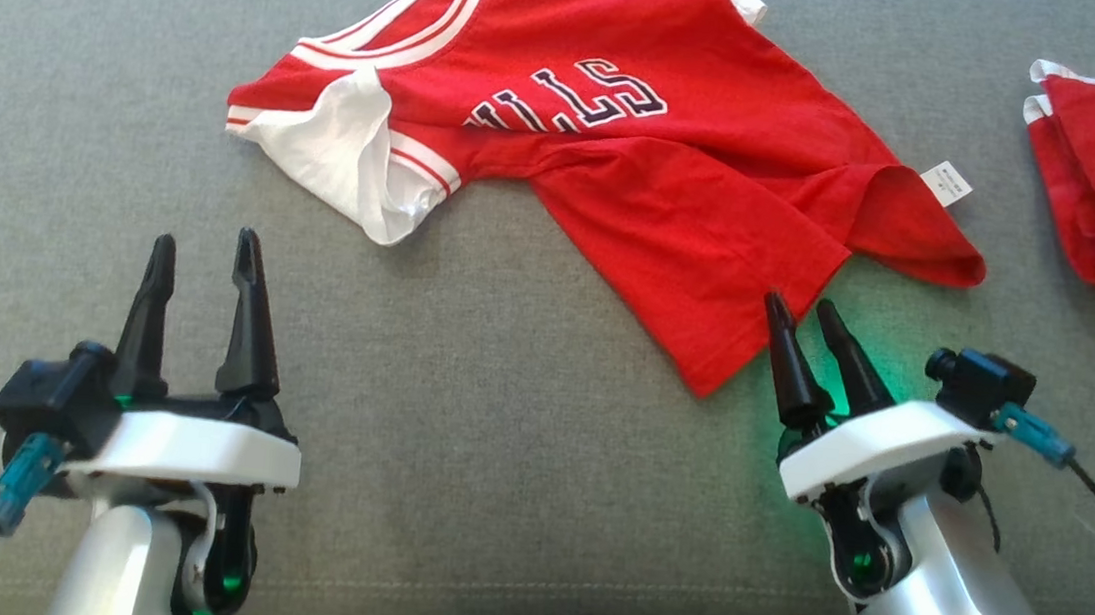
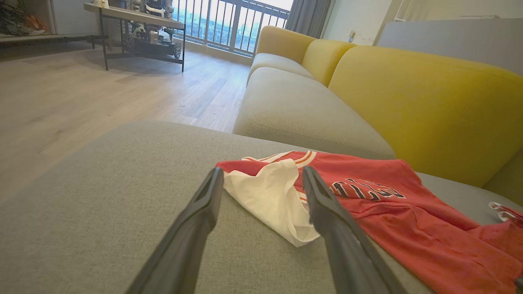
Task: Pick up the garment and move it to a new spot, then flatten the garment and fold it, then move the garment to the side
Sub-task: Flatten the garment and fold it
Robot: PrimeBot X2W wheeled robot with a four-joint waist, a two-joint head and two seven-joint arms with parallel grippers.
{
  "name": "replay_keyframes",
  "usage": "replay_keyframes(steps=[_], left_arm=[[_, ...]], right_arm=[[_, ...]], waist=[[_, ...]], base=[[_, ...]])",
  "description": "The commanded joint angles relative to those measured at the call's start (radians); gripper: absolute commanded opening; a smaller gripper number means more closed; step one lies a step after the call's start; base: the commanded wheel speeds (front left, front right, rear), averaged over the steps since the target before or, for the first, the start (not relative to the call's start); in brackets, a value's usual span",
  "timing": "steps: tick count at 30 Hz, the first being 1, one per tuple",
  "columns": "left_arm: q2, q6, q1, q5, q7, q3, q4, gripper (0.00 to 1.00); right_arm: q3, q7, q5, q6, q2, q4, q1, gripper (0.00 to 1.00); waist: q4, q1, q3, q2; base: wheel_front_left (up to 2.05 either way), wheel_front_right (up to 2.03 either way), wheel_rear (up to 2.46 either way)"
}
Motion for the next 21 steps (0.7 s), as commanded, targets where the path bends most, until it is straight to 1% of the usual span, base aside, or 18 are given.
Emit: replay_keyframes(steps=[1, 10, 21], left_arm=[[0.002, -0.006, -0.013, 0.012, -0.006, 0.030, -0.031, 1.00], [-0.002, -0.012, -0.012, 0.032, -0.006, 0.019, -0.038, 1.00], [-0.003, -0.006, -0.006, 0.037, -0.006, -0.001, -0.043, 1.00]], right_arm=[[0.015, -0.010, 0.004, 0.000, 0.006, -0.029, 0.005, 1.00], [-0.005, -0.010, -0.004, 0.000, 0.006, -0.006, 0.000, 1.00], [0.005, -0.010, 0.011, 0.000, 0.006, -0.001, -0.005, 1.00]], waist=[[0.001, 0.0001, -0.005, 0.0000], [0.022, 0.0001, -0.017, 0.0000], [0.045, 0.0001, -0.018, 0.0000]], base=[[0.00, 0.00, 0.00], [0.00, 0.00, 0.00], [0.00, 0.00, 0.00]])
